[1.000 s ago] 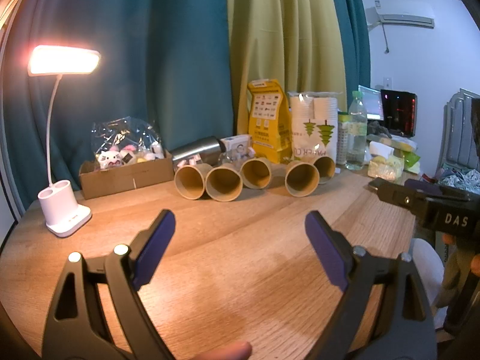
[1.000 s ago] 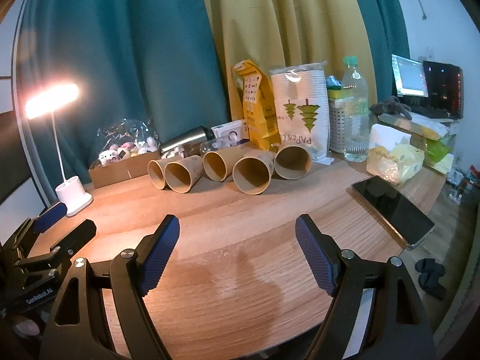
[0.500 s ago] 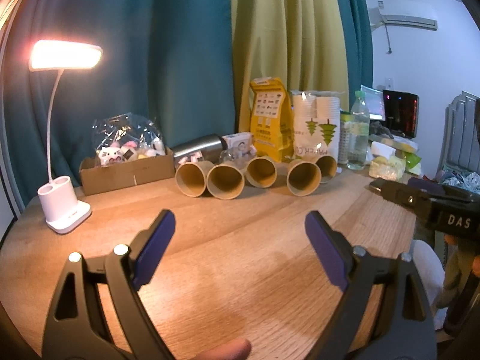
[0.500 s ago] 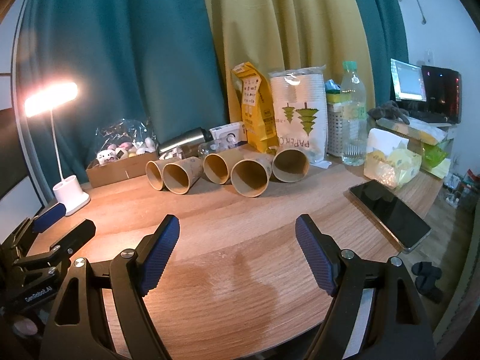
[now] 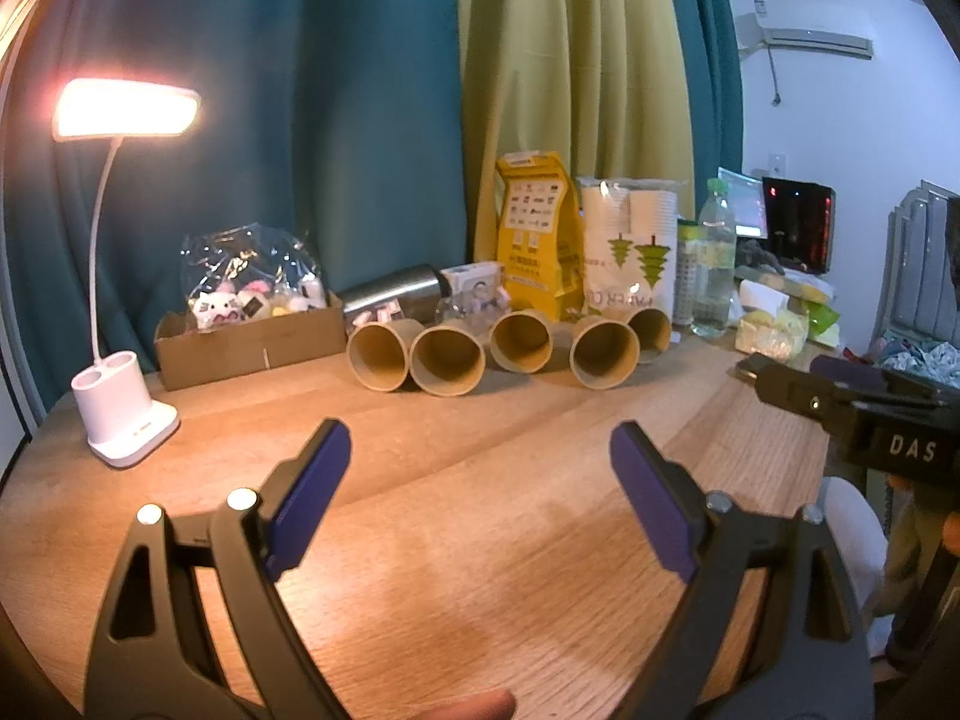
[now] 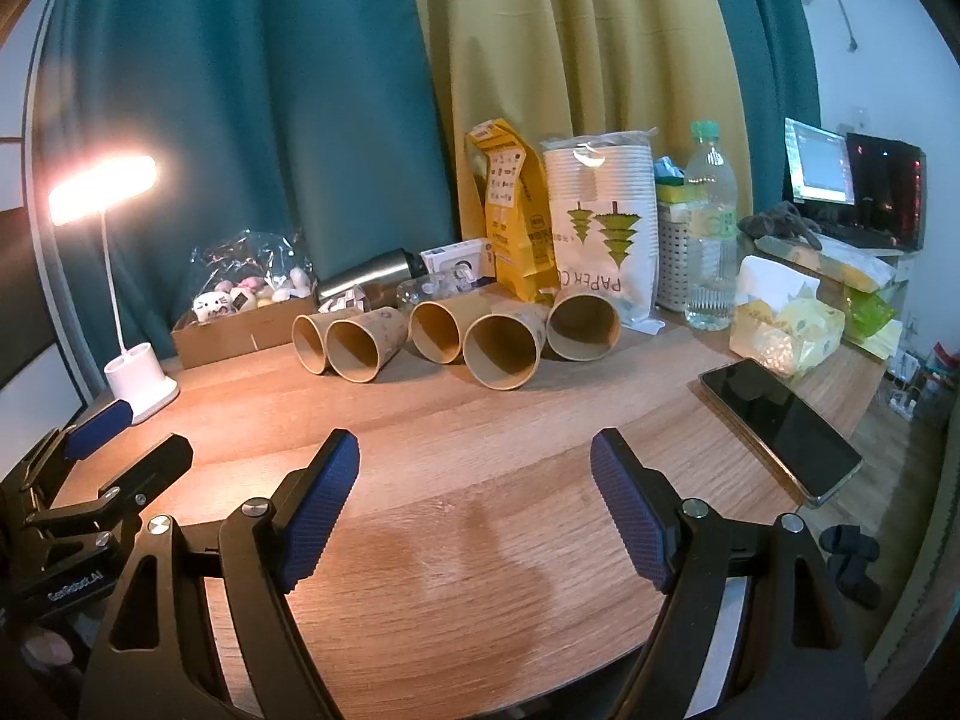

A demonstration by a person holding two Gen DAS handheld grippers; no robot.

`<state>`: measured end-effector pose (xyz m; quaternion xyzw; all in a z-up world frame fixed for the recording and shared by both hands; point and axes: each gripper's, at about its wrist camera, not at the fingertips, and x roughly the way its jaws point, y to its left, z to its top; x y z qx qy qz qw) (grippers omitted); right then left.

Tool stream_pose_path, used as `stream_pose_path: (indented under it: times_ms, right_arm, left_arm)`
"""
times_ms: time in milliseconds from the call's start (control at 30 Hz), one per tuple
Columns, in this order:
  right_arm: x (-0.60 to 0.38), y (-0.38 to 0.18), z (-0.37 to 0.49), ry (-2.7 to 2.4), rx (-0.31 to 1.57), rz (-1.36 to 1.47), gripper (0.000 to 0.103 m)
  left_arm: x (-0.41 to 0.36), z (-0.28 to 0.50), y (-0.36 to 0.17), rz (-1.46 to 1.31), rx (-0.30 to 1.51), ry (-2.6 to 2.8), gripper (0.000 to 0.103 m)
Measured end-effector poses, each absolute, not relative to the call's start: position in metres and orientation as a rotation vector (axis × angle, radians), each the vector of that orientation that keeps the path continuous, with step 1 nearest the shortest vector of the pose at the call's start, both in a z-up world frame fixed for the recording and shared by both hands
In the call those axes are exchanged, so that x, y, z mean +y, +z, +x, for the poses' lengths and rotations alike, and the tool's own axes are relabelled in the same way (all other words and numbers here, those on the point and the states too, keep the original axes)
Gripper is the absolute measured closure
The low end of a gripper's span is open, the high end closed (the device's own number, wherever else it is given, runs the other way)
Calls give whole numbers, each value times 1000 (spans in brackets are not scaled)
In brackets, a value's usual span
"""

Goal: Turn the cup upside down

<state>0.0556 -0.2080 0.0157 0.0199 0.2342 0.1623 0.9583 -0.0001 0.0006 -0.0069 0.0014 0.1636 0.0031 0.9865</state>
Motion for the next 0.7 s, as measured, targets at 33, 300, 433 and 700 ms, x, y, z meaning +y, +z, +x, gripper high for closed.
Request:
stream_pose_path:
  times_ms: [33,300,433,700]
  right_arm:
    - [-208,17,55,328,475,40,21]
    - [-207,15,56,330,481,37,21]
    - [-207,15,55,328,481,37,21]
    - [-208,13,56,329,484,37,21]
  left_arm:
    - [1,1,-6,0,331,7,13]
    - [0,1,-7,3,331,5,13]
    - [-1,1,-7,3,331,6,13]
    - [-1,1,-7,2,333,7,13]
